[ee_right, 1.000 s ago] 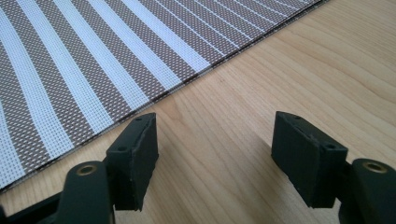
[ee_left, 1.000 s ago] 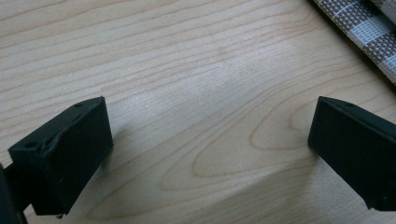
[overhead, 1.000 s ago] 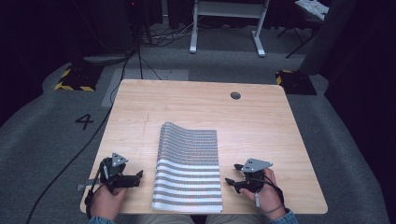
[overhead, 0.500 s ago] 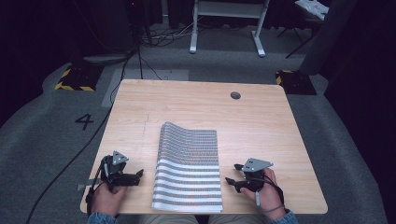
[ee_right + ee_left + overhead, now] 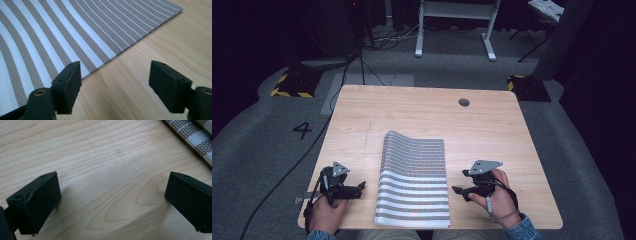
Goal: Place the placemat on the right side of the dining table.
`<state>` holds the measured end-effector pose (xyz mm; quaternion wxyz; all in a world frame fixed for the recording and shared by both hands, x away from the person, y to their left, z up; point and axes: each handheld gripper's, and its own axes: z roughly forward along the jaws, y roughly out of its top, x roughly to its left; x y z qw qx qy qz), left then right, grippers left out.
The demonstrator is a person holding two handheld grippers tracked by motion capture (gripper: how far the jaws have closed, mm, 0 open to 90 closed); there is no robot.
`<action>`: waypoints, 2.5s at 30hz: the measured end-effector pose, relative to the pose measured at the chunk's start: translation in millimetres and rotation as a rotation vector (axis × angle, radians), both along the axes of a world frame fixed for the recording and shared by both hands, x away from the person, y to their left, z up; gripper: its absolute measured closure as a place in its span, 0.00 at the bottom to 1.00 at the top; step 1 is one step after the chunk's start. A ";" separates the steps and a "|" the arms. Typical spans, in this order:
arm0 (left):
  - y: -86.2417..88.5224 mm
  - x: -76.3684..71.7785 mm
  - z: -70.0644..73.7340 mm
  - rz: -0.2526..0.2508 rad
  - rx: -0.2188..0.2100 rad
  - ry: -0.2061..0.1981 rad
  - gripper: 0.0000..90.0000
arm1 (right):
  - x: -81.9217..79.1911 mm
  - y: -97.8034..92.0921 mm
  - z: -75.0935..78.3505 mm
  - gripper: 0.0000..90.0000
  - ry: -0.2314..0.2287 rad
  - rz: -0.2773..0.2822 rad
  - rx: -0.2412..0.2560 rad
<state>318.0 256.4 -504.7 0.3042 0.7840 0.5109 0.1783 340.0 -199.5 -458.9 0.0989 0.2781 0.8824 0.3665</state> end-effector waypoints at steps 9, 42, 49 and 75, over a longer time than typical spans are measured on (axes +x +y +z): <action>0.3 -1.2 0.2 0.005 0.001 0.002 0.00 | 13.1 19.5 22.1 0.18 0.000 0.073 0.010; 1.3 -2.0 0.0 0.003 -0.003 -0.001 0.01 | 46.8 173.4 31.3 0.18 0.086 0.160 0.083; 1.2 -0.7 0.1 0.000 -0.005 0.003 0.00 | 53.7 205.8 21.4 0.19 0.069 0.174 0.023; 1.2 -0.4 -0.1 -0.002 -0.007 0.002 0.00 | 62.3 226.6 -2.9 0.18 0.145 0.074 -0.014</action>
